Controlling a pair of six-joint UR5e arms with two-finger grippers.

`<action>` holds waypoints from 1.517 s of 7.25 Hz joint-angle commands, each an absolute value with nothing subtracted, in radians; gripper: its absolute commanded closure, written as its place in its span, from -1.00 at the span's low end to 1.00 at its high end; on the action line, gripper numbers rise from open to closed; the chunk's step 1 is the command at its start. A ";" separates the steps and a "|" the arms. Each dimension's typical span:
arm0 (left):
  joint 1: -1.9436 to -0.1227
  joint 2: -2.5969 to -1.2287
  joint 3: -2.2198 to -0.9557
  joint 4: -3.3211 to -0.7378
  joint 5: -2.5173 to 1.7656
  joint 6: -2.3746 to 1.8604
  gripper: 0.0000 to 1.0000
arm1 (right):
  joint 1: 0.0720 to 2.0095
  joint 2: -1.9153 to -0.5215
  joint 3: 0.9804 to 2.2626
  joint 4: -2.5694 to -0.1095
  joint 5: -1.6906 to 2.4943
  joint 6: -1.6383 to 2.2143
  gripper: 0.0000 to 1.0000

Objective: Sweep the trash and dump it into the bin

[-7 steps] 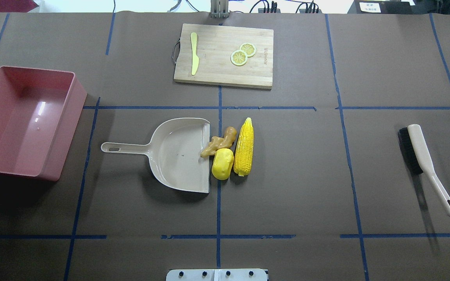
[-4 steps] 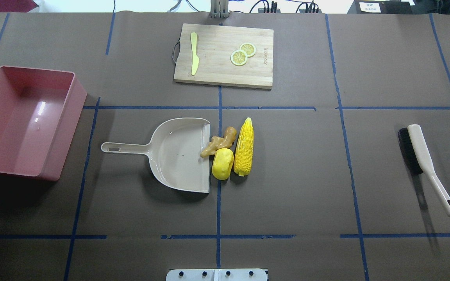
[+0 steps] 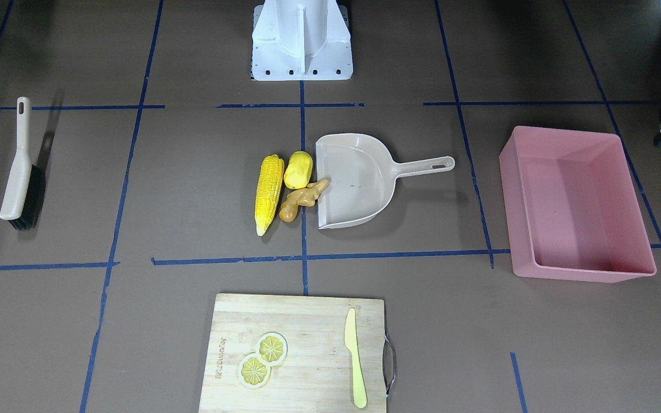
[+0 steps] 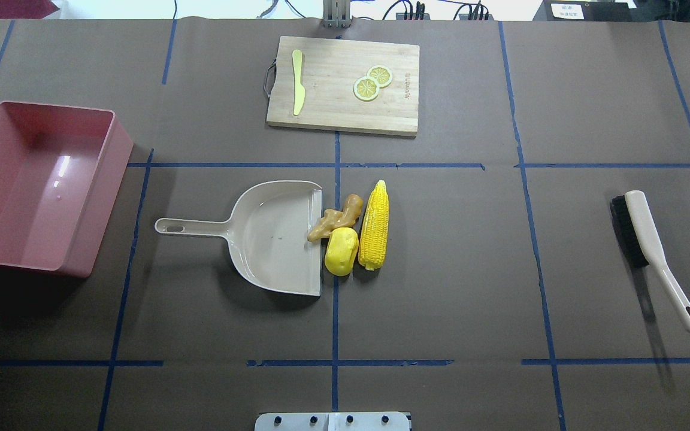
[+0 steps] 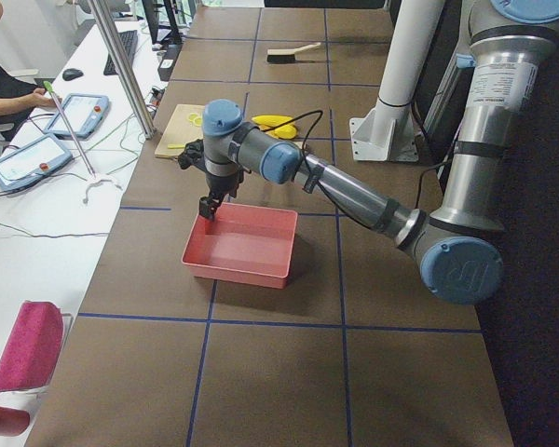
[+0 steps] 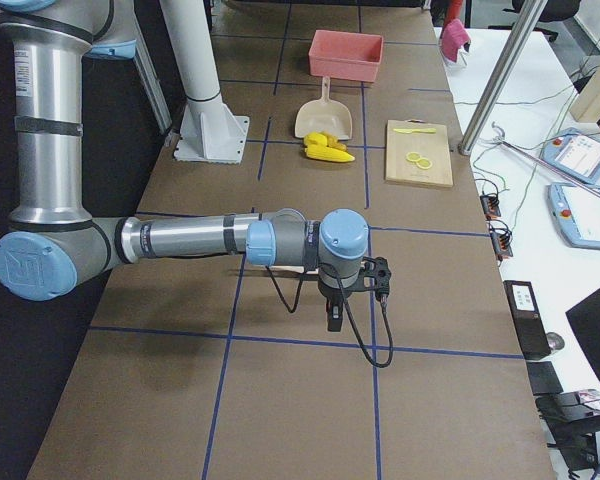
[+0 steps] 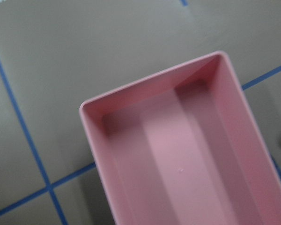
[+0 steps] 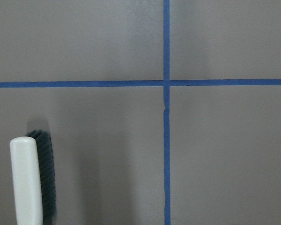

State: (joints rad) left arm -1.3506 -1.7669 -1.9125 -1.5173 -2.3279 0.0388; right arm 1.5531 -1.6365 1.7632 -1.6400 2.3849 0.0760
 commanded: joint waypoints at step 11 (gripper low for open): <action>-1.048 -1.947 -1.954 -1.473 -2.166 0.060 -1.00 | 0.961 -1.871 1.922 -1.120 2.258 0.825 -0.99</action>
